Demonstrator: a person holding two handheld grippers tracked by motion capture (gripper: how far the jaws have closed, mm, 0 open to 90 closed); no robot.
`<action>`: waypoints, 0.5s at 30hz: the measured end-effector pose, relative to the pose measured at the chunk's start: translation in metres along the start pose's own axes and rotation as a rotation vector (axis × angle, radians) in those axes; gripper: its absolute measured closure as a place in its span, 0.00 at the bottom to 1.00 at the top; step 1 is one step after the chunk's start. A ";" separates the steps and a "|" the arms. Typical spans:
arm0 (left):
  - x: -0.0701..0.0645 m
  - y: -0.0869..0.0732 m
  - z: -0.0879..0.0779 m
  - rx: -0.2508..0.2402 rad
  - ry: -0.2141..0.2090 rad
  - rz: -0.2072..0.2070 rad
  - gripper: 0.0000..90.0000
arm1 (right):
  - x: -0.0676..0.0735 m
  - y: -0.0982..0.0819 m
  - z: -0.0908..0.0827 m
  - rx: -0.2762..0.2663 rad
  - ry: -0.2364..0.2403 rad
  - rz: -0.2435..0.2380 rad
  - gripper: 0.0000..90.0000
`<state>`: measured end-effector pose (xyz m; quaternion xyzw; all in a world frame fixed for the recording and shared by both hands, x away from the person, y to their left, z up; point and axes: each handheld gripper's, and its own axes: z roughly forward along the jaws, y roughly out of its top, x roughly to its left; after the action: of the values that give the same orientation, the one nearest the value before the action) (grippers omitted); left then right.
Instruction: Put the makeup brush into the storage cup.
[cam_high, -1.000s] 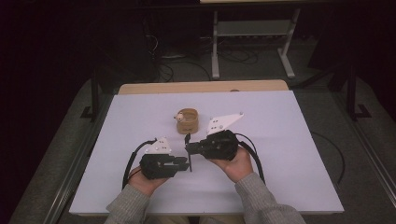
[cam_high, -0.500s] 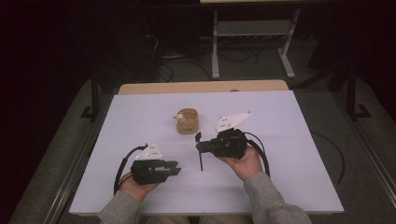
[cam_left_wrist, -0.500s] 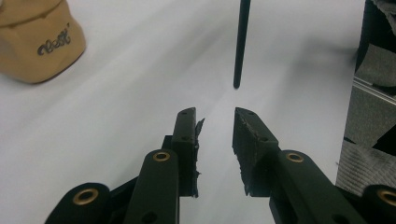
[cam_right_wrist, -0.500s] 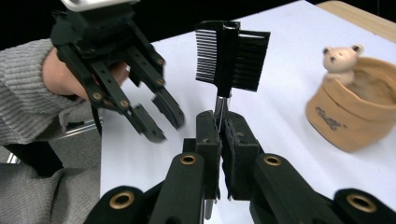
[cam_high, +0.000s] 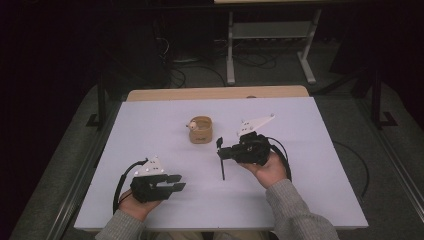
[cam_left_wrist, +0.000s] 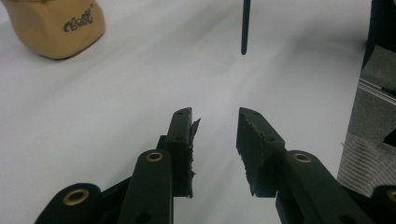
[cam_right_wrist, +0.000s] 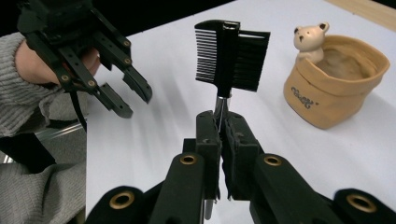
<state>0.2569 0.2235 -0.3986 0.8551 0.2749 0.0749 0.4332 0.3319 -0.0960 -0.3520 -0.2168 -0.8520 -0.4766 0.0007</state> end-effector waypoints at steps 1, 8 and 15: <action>0.000 -0.001 -0.001 -0.003 0.004 -0.007 0.73 | -0.001 0.000 0.000 0.005 -0.002 0.004 0.94; 0.002 -0.004 -0.008 -0.011 0.030 0.000 0.71 | -0.011 0.003 -0.006 0.020 -0.018 0.025 0.94; 0.005 -0.008 -0.011 -0.013 0.038 -0.020 0.66 | -0.021 0.010 -0.015 0.012 -0.019 0.041 0.94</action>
<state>0.2542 0.2381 -0.3983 0.8478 0.2912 0.0884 0.4343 0.3515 -0.1107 -0.3398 -0.2387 -0.8502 -0.4692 0.0035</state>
